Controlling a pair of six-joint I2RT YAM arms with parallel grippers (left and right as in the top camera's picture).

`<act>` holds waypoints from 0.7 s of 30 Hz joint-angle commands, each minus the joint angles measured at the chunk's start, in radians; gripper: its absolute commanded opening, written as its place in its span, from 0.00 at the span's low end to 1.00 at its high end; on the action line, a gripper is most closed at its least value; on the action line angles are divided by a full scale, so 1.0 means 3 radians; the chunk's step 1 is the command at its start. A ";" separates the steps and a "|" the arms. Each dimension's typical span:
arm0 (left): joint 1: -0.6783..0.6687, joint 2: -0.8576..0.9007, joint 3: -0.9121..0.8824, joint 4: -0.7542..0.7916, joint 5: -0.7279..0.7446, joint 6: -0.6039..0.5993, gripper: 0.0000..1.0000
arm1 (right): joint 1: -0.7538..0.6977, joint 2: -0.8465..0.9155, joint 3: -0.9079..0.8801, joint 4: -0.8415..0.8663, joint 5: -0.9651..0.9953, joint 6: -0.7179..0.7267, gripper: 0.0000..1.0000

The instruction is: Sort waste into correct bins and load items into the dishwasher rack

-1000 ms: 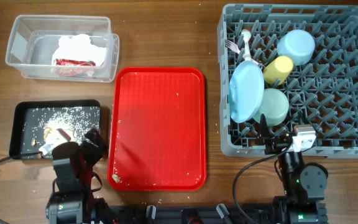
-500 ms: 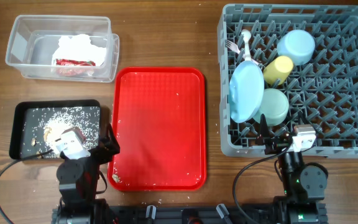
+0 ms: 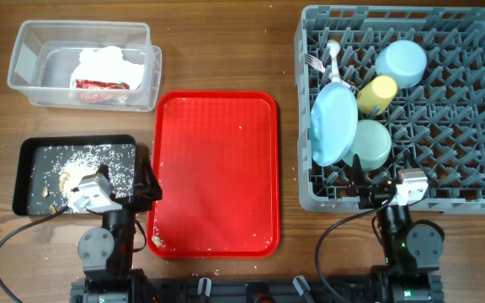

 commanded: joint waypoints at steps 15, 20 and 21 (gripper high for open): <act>-0.0039 -0.0037 -0.0027 0.0004 0.0178 0.0240 1.00 | 0.0017 -0.0033 -0.0005 0.0006 0.0000 0.0038 1.00; -0.0078 -0.0037 -0.0027 0.0006 0.0116 0.0243 1.00 | 0.0017 -0.0033 -0.0005 0.0006 0.0000 0.0038 1.00; -0.0078 -0.0037 -0.0027 0.0000 0.0069 0.0243 1.00 | 0.0017 -0.0033 -0.0005 0.0006 0.0000 0.0038 1.00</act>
